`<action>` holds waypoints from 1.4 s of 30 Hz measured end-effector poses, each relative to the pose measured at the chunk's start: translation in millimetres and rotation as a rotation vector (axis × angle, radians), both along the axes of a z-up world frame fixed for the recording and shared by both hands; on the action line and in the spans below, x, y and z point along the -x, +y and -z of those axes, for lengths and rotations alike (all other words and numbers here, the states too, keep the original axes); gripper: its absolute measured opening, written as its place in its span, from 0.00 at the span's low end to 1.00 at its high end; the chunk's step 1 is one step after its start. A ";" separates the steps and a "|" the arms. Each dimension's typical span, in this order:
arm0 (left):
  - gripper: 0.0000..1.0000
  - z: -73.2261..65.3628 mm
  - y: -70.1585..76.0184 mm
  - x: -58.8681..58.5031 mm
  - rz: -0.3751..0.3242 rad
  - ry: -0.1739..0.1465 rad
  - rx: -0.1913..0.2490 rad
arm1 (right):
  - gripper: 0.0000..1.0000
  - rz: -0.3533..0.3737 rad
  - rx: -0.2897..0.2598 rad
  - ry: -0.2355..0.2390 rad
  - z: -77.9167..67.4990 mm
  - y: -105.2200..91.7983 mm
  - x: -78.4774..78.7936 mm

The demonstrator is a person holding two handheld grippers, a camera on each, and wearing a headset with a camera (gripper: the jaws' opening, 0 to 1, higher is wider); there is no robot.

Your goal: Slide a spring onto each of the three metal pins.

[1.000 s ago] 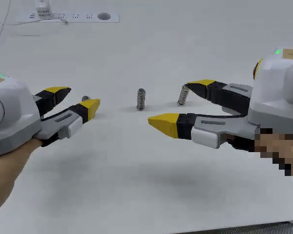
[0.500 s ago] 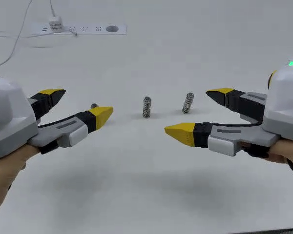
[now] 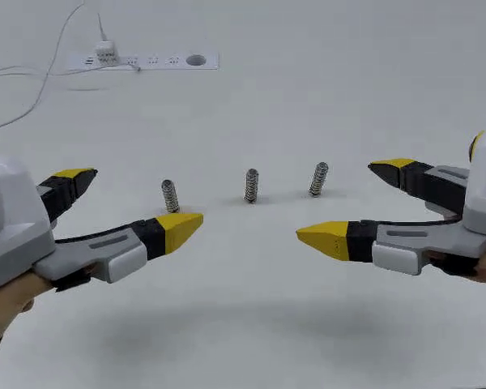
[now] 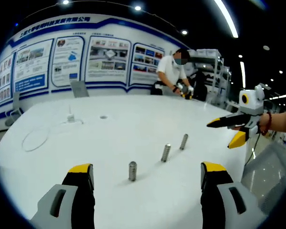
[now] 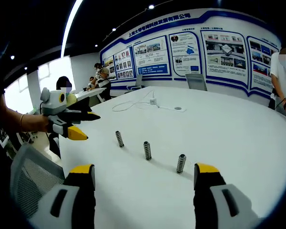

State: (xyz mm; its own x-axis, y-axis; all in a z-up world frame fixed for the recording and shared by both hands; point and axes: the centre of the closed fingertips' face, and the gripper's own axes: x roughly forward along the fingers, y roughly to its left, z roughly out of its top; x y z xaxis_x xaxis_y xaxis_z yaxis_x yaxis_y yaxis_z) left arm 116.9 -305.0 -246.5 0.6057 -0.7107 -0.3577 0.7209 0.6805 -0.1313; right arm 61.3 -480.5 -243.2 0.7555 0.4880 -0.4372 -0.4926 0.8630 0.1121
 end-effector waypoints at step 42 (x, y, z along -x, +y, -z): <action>1.00 5.1 30.0 35.4 -0.054 0.054 -0.027 | 0.99 0.040 0.037 0.044 15.0 -21.0 25.3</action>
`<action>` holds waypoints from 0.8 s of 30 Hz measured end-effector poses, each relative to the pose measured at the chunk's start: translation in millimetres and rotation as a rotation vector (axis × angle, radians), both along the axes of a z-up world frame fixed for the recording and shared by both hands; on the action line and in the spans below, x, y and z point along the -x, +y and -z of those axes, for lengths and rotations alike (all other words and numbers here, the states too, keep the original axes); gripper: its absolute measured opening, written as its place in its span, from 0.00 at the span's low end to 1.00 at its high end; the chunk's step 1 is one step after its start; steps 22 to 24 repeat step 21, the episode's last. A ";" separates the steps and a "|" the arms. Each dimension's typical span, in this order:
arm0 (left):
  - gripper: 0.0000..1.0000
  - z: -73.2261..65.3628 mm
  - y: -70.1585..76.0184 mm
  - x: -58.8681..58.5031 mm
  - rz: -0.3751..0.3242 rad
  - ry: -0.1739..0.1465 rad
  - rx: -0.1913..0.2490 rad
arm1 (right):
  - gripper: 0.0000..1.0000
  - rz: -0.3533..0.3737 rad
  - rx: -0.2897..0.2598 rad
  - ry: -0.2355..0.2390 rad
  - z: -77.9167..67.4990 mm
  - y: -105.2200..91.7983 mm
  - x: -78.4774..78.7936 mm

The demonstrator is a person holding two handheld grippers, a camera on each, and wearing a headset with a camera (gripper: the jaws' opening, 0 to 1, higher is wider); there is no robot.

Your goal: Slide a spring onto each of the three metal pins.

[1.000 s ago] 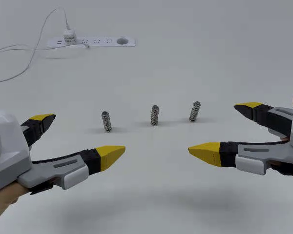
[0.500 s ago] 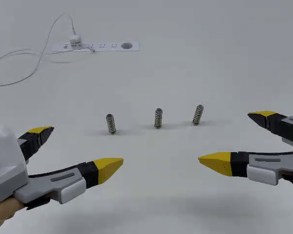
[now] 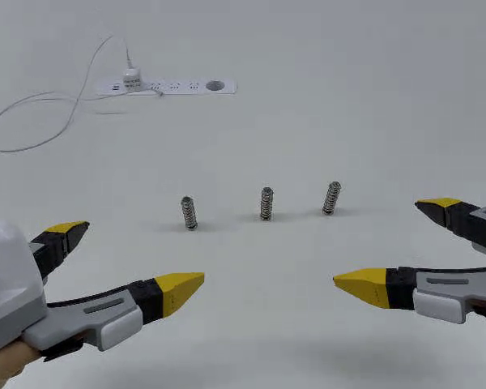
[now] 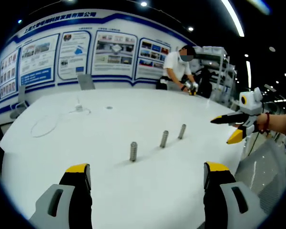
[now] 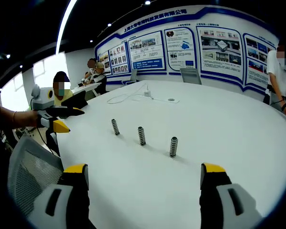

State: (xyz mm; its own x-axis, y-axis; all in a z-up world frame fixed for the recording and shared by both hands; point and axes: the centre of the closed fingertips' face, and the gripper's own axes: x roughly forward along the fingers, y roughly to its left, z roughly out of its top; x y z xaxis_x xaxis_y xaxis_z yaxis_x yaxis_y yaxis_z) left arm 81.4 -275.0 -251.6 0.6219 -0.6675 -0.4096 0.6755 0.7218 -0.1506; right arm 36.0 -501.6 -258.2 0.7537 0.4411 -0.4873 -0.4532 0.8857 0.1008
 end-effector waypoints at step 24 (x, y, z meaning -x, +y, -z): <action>0.99 -0.5 3.0 0.5 -0.010 0.005 -0.002 | 0.98 0.013 -0.004 0.004 0.1 -3.0 2.4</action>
